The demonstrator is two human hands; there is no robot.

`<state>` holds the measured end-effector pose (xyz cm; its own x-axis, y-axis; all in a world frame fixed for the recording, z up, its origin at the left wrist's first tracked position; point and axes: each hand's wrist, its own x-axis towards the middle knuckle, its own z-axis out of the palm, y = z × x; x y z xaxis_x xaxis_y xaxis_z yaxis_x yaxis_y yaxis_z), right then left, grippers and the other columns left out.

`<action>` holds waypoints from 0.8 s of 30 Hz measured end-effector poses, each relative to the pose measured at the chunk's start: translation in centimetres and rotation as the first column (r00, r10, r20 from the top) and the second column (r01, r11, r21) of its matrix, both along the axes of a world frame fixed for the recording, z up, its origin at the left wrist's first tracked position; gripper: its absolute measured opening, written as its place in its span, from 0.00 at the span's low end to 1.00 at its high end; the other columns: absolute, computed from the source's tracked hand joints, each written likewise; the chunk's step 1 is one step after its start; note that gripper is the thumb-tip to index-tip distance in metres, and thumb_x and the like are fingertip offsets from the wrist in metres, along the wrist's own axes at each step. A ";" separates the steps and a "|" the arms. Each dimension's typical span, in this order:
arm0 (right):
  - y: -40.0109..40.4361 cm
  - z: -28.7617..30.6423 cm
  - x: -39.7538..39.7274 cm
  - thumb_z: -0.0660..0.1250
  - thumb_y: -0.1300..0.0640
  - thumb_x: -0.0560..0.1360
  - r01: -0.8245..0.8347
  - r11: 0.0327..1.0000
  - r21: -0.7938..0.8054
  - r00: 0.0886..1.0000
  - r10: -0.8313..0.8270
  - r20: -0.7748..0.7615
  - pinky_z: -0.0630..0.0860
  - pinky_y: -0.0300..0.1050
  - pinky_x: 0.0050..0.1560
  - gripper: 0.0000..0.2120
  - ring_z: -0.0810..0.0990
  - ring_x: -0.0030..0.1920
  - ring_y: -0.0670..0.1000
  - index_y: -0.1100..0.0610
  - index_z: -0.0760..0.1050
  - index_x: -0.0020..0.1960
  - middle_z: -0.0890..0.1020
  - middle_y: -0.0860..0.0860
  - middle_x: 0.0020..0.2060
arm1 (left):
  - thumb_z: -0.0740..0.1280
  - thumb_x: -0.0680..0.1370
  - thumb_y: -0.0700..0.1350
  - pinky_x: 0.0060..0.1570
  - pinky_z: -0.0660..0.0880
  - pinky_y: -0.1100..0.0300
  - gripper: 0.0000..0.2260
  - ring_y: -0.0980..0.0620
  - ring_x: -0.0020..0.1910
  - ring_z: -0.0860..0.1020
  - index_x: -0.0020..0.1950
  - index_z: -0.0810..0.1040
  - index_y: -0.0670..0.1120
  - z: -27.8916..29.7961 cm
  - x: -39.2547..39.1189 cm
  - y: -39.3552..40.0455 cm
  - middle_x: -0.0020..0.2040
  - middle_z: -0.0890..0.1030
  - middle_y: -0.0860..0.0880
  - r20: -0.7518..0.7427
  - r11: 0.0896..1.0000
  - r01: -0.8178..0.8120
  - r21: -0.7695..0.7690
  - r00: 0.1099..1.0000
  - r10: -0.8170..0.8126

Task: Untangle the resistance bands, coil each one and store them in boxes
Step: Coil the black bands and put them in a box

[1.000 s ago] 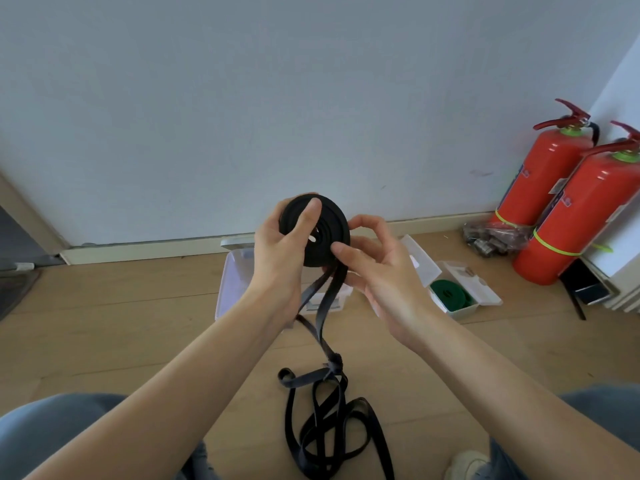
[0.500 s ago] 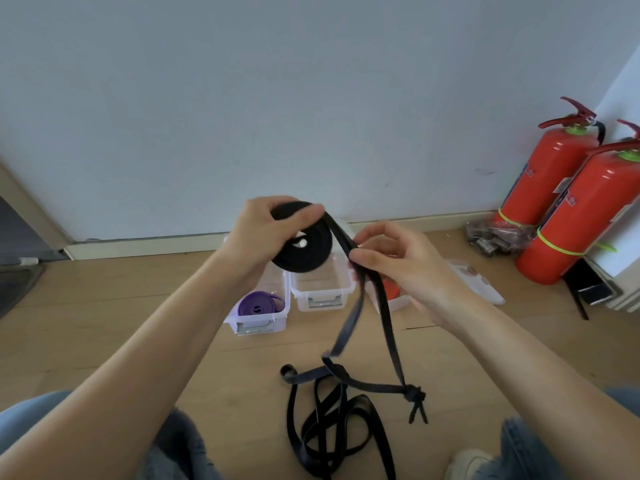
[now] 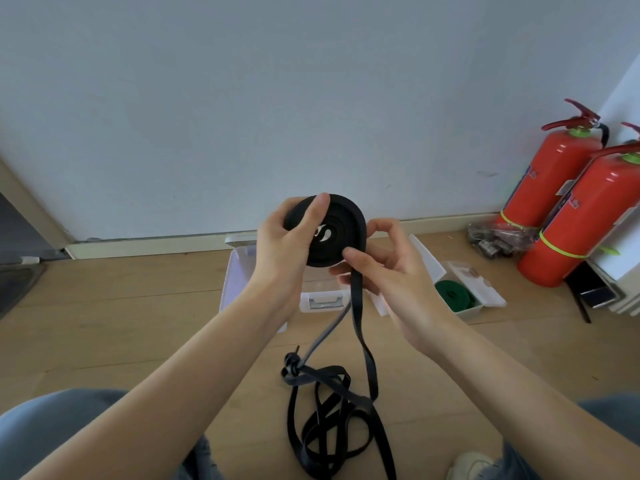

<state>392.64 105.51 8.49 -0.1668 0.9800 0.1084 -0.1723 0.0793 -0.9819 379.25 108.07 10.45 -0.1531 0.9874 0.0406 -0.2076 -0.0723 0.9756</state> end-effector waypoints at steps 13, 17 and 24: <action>0.7 0.9 2.7 0.72 0.59 0.70 -0.090 0.996 -0.001 0.948 0.086 0.306 0.74 0.39 0.33 0.11 0.76 0.30 0.50 0.53 0.74 0.50 0.80 0.52 0.29 | 0.67 0.74 0.54 0.46 0.77 0.59 0.09 0.54 0.40 0.80 0.43 0.83 0.50 0.6 -2.2 0.0 0.42 0.84 0.46 -0.463 0.938 0.314 -0.144 0.817 -0.344; 0.9 1.6 3.5 0.72 0.56 0.67 -0.047 0.998 -0.048 0.985 0.054 0.165 0.70 0.52 0.42 0.05 0.77 0.33 0.50 0.50 0.80 0.44 0.84 0.55 0.38 | 0.68 0.74 0.51 0.40 0.77 0.65 0.07 0.57 0.37 0.81 0.39 0.83 0.51 0.9 -2.5 0.3 0.37 0.84 0.51 -0.419 0.935 0.324 -0.140 0.837 -0.353; -0.2 0.6 1.0 0.64 0.63 0.76 0.008 1.000 -0.029 0.999 -0.007 0.043 0.78 0.37 0.36 0.09 0.84 0.39 0.55 0.59 0.72 0.56 0.85 0.56 0.38 | 0.66 0.76 0.49 0.47 0.77 0.55 0.10 0.50 0.40 0.79 0.42 0.81 0.44 0.6 -0.9 0.4 0.40 0.83 0.45 -0.254 0.994 0.081 -0.075 0.962 -0.098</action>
